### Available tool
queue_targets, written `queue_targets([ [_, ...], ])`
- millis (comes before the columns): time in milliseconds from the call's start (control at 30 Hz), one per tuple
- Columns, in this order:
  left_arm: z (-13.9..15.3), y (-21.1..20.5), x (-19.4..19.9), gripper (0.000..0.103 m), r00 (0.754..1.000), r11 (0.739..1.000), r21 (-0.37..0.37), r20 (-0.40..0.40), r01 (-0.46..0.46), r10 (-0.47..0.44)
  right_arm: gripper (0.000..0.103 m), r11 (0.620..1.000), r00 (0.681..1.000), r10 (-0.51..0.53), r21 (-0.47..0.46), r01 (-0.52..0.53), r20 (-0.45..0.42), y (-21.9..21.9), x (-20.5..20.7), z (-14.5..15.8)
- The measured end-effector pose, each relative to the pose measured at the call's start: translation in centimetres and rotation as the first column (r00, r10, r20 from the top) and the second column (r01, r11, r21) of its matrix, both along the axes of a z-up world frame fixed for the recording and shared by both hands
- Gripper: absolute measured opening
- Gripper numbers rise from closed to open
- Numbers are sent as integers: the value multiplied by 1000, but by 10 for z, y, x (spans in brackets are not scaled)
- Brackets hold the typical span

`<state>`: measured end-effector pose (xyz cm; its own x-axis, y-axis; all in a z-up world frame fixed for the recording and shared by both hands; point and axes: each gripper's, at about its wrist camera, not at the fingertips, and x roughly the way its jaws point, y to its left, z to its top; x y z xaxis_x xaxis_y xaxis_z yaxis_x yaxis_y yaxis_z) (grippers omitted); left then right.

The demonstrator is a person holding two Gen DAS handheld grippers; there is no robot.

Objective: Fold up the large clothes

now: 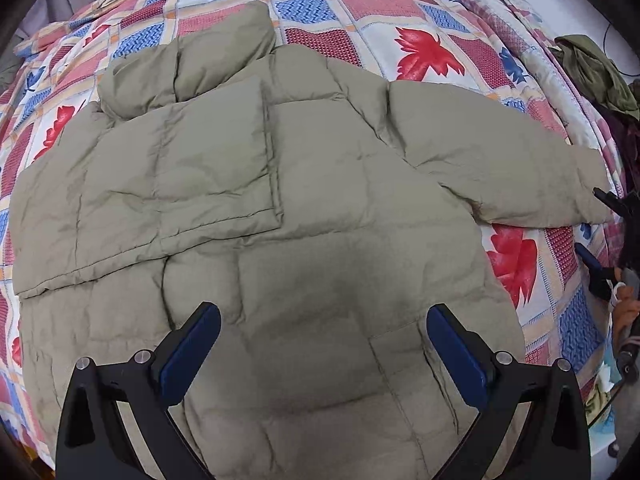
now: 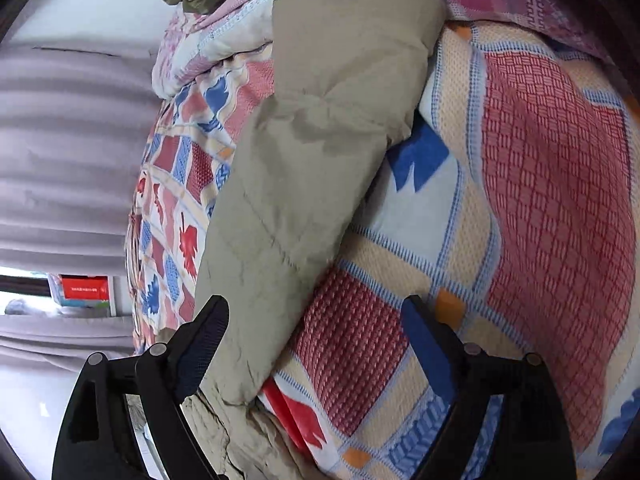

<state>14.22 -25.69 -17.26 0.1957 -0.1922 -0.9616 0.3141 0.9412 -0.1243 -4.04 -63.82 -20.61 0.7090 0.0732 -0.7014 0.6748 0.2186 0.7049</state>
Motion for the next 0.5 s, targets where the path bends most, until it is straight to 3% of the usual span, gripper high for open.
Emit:
queue_targets([
  [433, 1, -15, 8, 103, 1000, 1000, -5, 13, -4, 4, 89, 967, 973, -166, 221, 129, 159, -56, 34, -29],
  [467, 2, -15, 8, 103, 1000, 1000, -5, 14, -4, 5, 86, 959, 970, -177, 250, 132, 166, -58, 37, -32],
  [500, 2, -14, 9, 103, 1000, 1000, -3, 17, -4, 4, 72, 951, 968, -187, 279, 135, 169, -58, 39, -35],
])
